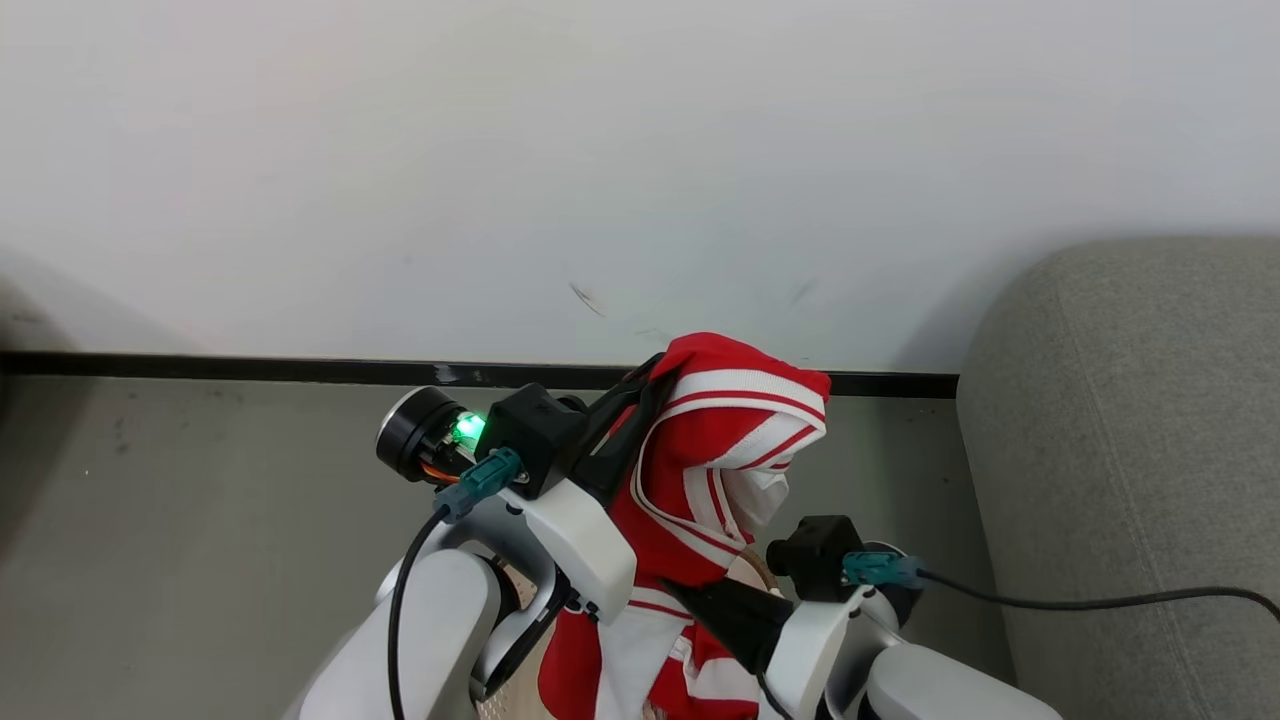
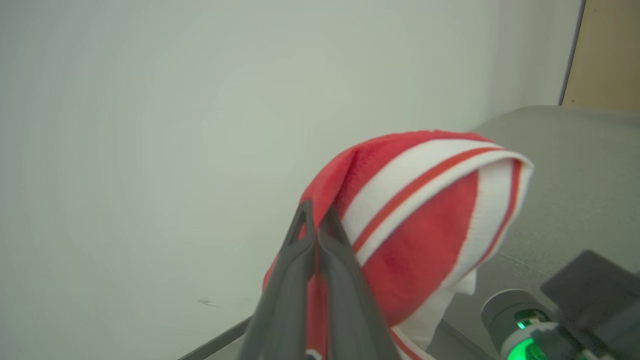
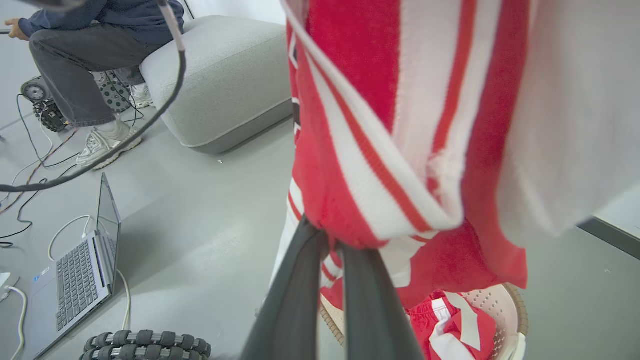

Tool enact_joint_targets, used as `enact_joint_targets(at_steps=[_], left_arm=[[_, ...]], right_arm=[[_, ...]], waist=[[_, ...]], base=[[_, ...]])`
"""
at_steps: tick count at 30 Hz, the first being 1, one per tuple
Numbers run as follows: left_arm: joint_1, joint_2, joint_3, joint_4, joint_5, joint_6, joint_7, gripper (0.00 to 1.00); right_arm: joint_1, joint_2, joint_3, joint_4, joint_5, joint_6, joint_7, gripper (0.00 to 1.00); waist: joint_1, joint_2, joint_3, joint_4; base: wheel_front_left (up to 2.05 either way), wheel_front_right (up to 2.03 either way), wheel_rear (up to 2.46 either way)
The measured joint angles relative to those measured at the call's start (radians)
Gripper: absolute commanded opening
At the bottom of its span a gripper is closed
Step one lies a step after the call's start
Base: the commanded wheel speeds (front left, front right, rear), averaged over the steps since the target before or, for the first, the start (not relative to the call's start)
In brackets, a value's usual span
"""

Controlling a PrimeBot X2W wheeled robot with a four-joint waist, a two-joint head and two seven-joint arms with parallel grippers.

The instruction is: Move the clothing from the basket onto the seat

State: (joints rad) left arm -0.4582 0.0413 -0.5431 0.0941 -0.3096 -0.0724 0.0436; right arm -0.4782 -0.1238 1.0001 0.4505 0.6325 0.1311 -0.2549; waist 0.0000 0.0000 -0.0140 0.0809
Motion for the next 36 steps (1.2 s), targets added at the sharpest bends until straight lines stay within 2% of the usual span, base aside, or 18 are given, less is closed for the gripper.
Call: enact_joint_targets(at_steps=[5,15,16,18,19,20,36], left_arm=[[0.013,0.000,0.015,0.028,-0.012,0.013,-0.001,0.00],[0.065,-0.001,0.033,0.078,-0.039,0.030,-0.033,0.00],[0.069,-0.001,0.033,0.082,-0.044,0.035,-0.038,0.07],[0.080,-0.001,0.032,0.087,-0.055,0.035,-0.047,0.43],[0.089,-0.001,0.031,0.089,-0.062,0.035,-0.056,0.79],[0.089,-0.001,0.031,0.089,-0.062,0.035,-0.056,1.00],[0.153,-0.001,0.002,0.082,-0.086,0.024,-0.142,1.00]], right_arm=[[0.003,-0.057,-0.043,-0.052,0.000,0.000,0.000,0.00],[0.049,-0.155,-0.229,-0.150,-0.006,0.000,0.000,0.00],[0.056,-0.161,-0.254,-0.158,-0.004,0.000,0.000,0.00],[0.077,-0.159,-0.326,-0.187,0.037,0.000,0.000,0.00],[0.088,-0.163,-0.364,-0.207,0.053,0.000,0.000,0.00],[0.088,-0.163,-0.364,-0.207,0.053,0.000,0.000,0.00],[0.128,-0.291,-0.578,-0.292,0.000,0.000,0.000,0.00]], waist=[[0.0000,0.0000,0.001,-0.018],[0.0000,0.0000,0.000,-0.071],[0.0000,0.0000,-0.001,-0.078],[0.0000,0.0000,-0.002,-0.091],[0.0000,0.0000,-0.003,-0.104],[0.0000,0.0000,-0.003,-0.104],[0.0000,0.0000,-0.021,-0.187]], base=[[0.00,0.00,0.00],[0.00,0.00,0.00],[0.00,0.00,0.00],[0.00,0.00,0.00],[0.00,0.00,0.00],[0.00,0.00,0.00],[0.00,0.00,0.00]])
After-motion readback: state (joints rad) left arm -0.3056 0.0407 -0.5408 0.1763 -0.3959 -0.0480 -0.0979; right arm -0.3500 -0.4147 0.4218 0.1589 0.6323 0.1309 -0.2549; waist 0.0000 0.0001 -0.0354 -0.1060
